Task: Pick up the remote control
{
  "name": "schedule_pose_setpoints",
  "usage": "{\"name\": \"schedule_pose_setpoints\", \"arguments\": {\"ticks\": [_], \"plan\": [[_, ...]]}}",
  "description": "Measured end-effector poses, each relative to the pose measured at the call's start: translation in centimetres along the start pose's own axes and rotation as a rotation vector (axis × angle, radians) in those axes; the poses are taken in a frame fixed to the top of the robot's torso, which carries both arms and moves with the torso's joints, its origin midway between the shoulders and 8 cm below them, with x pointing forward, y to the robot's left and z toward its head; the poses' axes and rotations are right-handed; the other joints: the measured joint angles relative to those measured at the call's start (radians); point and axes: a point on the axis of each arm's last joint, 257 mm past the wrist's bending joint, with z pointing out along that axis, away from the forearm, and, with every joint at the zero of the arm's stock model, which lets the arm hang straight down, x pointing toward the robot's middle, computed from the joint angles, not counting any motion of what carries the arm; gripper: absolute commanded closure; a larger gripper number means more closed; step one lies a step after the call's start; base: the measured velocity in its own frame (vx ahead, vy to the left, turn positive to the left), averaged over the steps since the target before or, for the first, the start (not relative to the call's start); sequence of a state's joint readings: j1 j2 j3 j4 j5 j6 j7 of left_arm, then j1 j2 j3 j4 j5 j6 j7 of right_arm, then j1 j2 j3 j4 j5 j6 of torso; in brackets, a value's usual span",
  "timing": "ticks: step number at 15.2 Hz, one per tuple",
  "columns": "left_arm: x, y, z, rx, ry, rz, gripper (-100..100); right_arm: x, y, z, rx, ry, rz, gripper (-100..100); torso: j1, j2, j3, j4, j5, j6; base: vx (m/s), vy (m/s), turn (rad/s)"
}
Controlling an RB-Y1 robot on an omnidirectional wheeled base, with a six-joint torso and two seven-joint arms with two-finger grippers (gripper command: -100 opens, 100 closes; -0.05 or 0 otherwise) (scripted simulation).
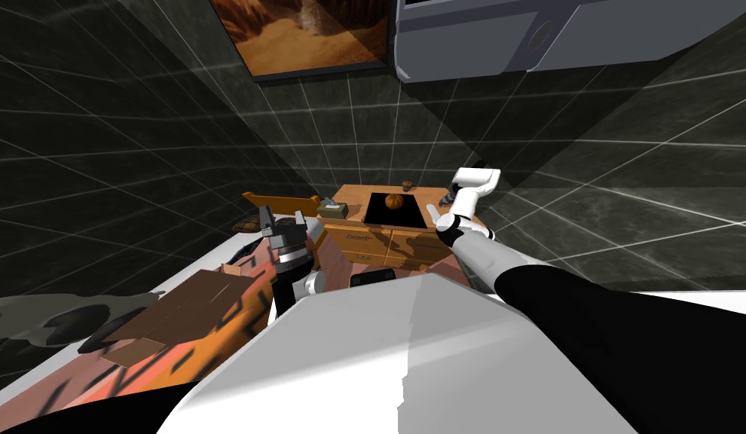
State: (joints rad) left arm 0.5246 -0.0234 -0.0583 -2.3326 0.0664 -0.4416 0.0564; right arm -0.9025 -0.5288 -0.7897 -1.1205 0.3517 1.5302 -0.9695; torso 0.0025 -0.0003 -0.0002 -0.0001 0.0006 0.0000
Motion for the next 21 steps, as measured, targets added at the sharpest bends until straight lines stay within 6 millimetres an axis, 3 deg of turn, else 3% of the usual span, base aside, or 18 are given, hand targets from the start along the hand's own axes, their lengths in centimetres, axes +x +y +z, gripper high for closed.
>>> {"name": "schedule_pose_setpoints", "arguments": {"ticks": [16,21], "plan": [[0.0,0.0,0.0,0.000,0.000,0.000,0,-4.1,-7.4,-2.1,0.285,-0.269,0.155,-100,-0.003,0.001,0.000,0.000,-0.001,0.000,0.004,0.007,0.004],[0.0,0.0,0.0,0.000,0.000,0.000,0,-5.4,-8.7,-2.0,0.324,-0.327,0.164,-100,-0.003,0.001,0.000,0.000,-0.001,0.001,0.006,-0.007,-0.025]]}}
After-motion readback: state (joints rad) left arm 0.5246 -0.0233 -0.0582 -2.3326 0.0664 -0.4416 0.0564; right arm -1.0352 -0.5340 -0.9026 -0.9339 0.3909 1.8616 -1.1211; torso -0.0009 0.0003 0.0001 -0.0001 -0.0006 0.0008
